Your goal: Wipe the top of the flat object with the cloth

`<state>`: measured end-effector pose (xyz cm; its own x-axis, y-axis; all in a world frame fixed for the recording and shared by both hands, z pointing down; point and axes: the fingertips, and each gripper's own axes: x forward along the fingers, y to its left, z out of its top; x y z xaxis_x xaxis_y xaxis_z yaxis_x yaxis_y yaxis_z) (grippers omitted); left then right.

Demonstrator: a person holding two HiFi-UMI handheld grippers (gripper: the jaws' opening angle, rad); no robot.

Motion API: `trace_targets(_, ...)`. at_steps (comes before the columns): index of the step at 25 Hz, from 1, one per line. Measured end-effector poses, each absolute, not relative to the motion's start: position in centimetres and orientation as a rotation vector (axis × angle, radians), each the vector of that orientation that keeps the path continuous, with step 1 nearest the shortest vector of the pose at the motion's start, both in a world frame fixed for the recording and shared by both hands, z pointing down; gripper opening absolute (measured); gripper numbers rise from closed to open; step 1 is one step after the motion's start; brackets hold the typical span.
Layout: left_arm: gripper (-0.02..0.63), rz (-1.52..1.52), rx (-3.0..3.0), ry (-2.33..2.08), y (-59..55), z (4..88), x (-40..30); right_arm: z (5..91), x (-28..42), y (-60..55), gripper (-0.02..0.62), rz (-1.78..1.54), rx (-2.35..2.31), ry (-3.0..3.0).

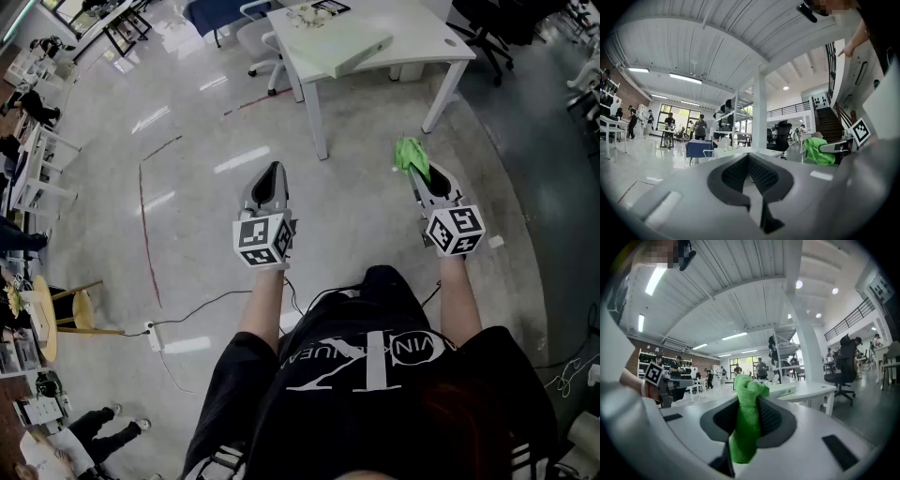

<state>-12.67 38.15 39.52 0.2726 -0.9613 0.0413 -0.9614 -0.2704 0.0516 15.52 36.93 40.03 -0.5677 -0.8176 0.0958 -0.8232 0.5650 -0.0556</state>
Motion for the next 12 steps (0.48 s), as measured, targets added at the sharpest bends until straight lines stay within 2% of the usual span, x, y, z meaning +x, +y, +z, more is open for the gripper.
trace_targets(12, 0.011, 0.000, 2.426, -1.875, 37.3, 39.8, -13.5, 40.1, 14.5, 35.8, 0.084, 0.133, 1.410, -2.737)
